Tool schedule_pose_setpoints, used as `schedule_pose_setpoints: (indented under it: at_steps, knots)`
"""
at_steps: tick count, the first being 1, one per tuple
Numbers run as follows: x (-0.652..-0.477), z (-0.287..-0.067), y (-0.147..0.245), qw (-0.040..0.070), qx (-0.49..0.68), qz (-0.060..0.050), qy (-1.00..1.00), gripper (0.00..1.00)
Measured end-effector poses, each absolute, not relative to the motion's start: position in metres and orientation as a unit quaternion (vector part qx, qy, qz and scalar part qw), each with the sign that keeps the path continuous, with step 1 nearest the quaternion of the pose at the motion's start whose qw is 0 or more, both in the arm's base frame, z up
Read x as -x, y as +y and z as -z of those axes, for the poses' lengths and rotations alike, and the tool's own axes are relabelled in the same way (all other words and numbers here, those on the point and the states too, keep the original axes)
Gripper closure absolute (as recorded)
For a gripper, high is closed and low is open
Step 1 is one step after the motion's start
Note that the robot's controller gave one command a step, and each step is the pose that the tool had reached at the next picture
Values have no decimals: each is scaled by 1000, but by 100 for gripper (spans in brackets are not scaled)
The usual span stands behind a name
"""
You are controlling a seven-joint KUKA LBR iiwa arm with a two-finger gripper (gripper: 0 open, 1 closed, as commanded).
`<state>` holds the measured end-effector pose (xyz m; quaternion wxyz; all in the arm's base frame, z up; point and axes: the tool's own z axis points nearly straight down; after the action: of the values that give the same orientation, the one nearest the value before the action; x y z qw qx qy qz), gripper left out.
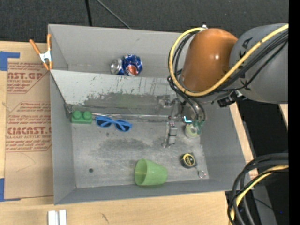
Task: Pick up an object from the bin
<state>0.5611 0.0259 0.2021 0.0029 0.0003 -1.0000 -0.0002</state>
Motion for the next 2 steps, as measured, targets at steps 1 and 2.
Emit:
schedule_pose_setpoints:
  at_steps: [1,2]
  knots:
    - [-525,-98,-66,4,4,-1,-1000,0]
    - [-487,-87,-101,-2,-98,0,-995,0]
